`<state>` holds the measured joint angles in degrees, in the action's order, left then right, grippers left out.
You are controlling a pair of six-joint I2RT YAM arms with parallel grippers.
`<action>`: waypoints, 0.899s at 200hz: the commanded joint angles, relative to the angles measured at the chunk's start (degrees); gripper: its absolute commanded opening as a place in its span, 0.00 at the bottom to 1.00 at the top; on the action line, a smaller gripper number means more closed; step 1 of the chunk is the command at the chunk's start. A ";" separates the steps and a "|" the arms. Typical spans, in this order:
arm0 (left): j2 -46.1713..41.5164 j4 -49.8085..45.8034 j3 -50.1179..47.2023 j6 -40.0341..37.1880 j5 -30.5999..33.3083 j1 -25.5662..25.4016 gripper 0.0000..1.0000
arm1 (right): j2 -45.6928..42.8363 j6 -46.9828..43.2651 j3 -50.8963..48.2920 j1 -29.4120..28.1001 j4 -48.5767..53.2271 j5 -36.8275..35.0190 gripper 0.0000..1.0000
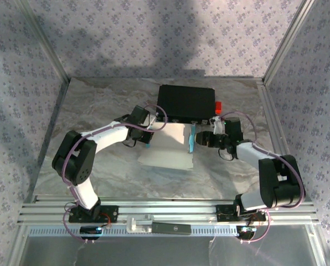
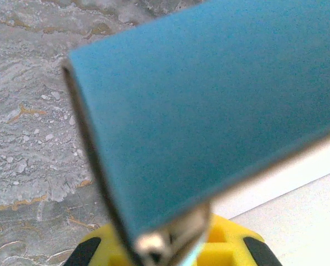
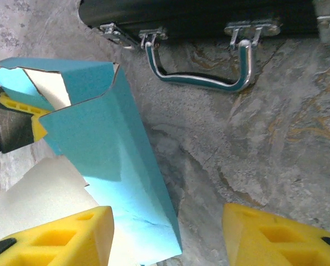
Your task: Fold the paper box
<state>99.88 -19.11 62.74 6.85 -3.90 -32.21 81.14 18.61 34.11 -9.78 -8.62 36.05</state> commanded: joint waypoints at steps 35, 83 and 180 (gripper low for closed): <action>1.31 -1.06 0.82 -1.42 -0.98 0.27 0.00 | 4.76 -3.63 5.32 -3.79 2.61 -1.84 0.54; 0.76 -1.23 1.05 -1.65 -0.78 0.11 0.00 | 7.86 -7.12 9.48 -5.17 4.86 -1.01 0.51; 0.43 -1.80 1.16 -1.78 -0.06 -0.23 0.00 | 10.78 -9.00 12.10 -8.54 7.05 -3.48 0.45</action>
<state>99.90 -19.38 62.85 6.44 -4.05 -32.25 91.81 10.50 45.25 -17.85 -3.11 32.53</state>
